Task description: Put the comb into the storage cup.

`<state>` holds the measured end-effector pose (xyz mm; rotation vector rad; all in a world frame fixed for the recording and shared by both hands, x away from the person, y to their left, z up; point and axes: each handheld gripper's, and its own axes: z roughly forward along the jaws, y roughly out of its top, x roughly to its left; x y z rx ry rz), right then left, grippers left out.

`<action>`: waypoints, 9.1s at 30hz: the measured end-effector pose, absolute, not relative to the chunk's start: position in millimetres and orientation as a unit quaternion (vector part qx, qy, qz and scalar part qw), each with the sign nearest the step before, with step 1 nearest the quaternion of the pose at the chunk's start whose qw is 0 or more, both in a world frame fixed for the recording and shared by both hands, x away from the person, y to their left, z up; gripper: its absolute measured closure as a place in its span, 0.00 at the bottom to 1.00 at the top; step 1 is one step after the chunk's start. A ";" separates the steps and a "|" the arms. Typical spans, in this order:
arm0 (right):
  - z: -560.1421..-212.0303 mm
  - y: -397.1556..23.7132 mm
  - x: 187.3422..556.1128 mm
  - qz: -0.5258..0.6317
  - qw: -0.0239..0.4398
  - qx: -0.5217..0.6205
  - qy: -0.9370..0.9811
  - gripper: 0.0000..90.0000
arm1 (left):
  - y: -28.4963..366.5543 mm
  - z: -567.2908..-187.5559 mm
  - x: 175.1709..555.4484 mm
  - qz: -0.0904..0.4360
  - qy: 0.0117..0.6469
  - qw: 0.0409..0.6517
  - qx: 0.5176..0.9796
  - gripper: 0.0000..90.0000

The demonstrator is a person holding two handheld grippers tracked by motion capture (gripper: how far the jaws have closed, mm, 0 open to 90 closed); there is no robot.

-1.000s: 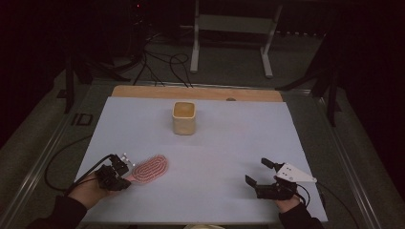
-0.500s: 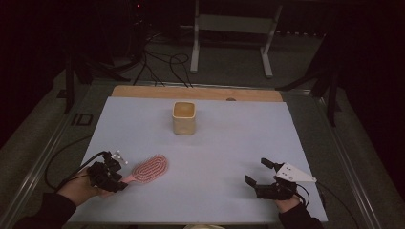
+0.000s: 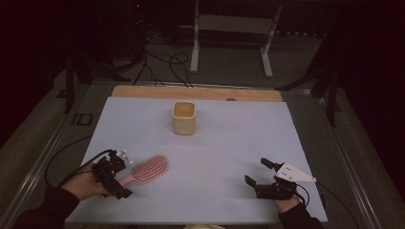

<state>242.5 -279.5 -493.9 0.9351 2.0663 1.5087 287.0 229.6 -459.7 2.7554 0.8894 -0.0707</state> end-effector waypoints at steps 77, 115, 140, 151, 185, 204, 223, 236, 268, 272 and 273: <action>-494.0 -279.9 242.5 0.541 0.207 0.333 0.744 0.10 | 201.4 -483.9 315.8 -0.015 0.290 0.010 0.957 0.79; -494.1 -280.9 242.9 0.542 0.207 0.336 0.742 0.10 | 172.7 -444.2 310.6 0.045 0.290 0.163 0.942 0.79; -494.2 -281.0 243.2 0.543 0.206 0.335 0.742 0.10 | 138.8 -440.0 304.9 0.069 0.273 0.287 0.916 0.79; -494.5 -280.8 243.6 0.543 0.206 0.335 0.742 0.10 | 132.0 -441.1 302.9 0.077 0.278 0.332 0.898 0.79; -494.3 -280.8 244.5 0.543 0.205 0.337 0.741 0.10 | 141.2 -454.9 288.8 0.134 0.313 0.440 0.831 0.79; -492.9 -279.7 243.9 0.546 0.206 0.338 0.738 0.10 | 164.1 -467.1 280.1 0.162 0.347 0.496 0.779 0.79; -471.7 -277.9 241.0 0.548 0.213 0.363 0.723 0.10 | 163.6 -473.7 278.1 0.174 0.350 0.510 0.766 0.79; -444.9 -266.7 241.5 0.545 0.204 0.361 0.729 0.10 | 165.2 -472.8 277.6 0.175 0.351 0.509 0.766 0.79; -381.0 -199.3 271.7 0.570 0.158 0.301 0.748 0.09 | 164.4 -471.5 275.1 0.176 0.346 0.517 0.763 0.79; -379.5 -188.8 275.3 0.569 0.156 0.295 0.752 0.09 | 164.2 -471.4 274.9 0.176 0.344 0.518 0.763 0.79; -378.8 -186.4 275.9 0.569 0.156 0.294 0.752 0.09 | 164.2 -471.3 274.8 0.176 0.343 0.519 0.763 0.79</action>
